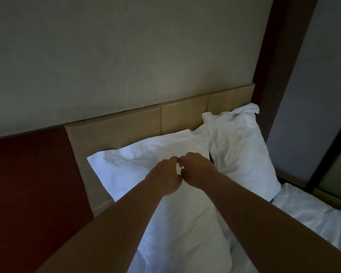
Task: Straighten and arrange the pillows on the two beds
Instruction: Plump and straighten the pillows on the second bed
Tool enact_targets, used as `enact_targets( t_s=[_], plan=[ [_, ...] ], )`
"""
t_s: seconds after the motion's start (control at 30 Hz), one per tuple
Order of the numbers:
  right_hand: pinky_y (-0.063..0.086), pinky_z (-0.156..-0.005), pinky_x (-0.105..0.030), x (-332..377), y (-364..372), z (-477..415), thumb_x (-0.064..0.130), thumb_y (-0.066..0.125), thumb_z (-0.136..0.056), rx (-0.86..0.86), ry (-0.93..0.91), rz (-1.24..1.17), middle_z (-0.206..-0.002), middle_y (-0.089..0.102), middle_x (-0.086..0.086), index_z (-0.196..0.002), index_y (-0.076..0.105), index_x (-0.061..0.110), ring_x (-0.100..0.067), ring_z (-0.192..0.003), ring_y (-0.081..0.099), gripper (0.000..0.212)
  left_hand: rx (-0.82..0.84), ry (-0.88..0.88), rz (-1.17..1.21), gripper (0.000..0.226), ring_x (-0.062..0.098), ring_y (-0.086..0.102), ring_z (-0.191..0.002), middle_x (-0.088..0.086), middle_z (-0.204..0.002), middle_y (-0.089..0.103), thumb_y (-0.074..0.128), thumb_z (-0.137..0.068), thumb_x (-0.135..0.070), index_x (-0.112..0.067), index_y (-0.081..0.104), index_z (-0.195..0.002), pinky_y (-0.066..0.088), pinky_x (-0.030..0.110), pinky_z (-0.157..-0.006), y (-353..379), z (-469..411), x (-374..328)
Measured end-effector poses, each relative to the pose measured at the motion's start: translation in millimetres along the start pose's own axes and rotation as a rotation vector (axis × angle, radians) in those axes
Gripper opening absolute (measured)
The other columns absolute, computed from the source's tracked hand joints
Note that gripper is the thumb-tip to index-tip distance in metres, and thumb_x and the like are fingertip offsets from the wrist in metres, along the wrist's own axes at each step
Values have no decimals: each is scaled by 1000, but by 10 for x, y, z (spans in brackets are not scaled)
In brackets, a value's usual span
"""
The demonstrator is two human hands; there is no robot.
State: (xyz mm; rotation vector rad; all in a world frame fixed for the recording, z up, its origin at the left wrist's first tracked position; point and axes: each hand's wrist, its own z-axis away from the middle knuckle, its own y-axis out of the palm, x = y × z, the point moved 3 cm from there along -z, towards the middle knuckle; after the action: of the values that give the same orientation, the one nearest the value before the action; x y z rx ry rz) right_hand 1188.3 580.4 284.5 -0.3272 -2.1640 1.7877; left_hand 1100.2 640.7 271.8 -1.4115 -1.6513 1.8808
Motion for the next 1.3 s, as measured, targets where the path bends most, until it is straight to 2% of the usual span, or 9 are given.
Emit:
enact_targets(
  t_s=[0.13,0.3,0.43,0.6,0.73,0.83,0.9,1.0,1.3],
  plan=[
    [47,-89,-32,-26,70,-259,15,48,-94,-11,-29,23,-112,56,-8,-113,61,9,-23,-106,56,23,-48,18,-165,48,23,57,-113,6,-126,54,48,-94,-15,-20,40,-142,49,31,-93,8,-237,67],
    [46,-93,-33,-405,69,-814,10,45,-93,3,-5,-13,-117,55,-9,-113,59,8,-24,-110,54,24,-150,73,-393,36,19,58,-107,0,-128,46,42,-99,-23,-27,45,-135,48,29,-79,-79,-833,52],
    [47,-90,-33,-774,1,-1302,7,45,-93,-14,71,-83,-123,52,-12,-115,56,6,-26,-111,55,24,-249,20,-427,43,25,57,-108,3,-135,43,48,-98,-34,-22,37,-137,50,37,-86,-92,-1348,106],
    [46,-88,-32,-1029,194,-1697,1,45,-93,29,31,-98,-127,47,-15,-126,45,2,-27,-108,57,33,-272,-128,-410,39,24,61,-101,6,-126,51,46,-98,-39,-15,39,-128,52,37,-81,7,-1718,263],
    [45,-84,-35,-1042,356,-1792,1,44,-94,71,-25,-189,-122,51,-13,-121,45,6,-26,-100,56,28,-229,-153,-650,34,21,61,-100,6,-119,53,39,-101,-40,-14,52,-118,48,32,-83,131,-1762,323],
    [47,-82,-33,-1009,403,-1831,4,48,-94,101,-41,-233,-114,58,-13,-121,42,8,-23,-94,58,28,-262,-100,-637,26,19,62,-95,2,-112,59,38,-101,-35,-18,53,-114,46,28,-74,148,-1745,332],
    [50,-90,-37,-971,407,-1824,5,50,-94,154,-43,-214,-117,58,-13,-125,43,8,-25,-102,60,32,-292,-33,-646,21,17,63,-88,0,-107,61,38,-101,-32,-20,51,-112,42,26,-65,118,-1703,303],
    [46,-100,-39,-931,289,-1793,7,47,-97,162,-26,-134,-127,53,-13,-126,52,7,-29,-116,55,30,-284,-32,-612,17,19,63,-89,0,-104,61,38,-102,-29,-20,50,-110,45,29,-67,-39,-1692,215],
    [47,-90,-34,-731,-180,-1711,5,56,-92,13,-19,-71,-123,52,-14,-123,54,4,-29,-112,57,31,-289,-130,-593,18,21,61,-88,4,-101,62,39,-102,-28,-17,49,-112,42,30,-64,-433,-1562,1]
  ],
)
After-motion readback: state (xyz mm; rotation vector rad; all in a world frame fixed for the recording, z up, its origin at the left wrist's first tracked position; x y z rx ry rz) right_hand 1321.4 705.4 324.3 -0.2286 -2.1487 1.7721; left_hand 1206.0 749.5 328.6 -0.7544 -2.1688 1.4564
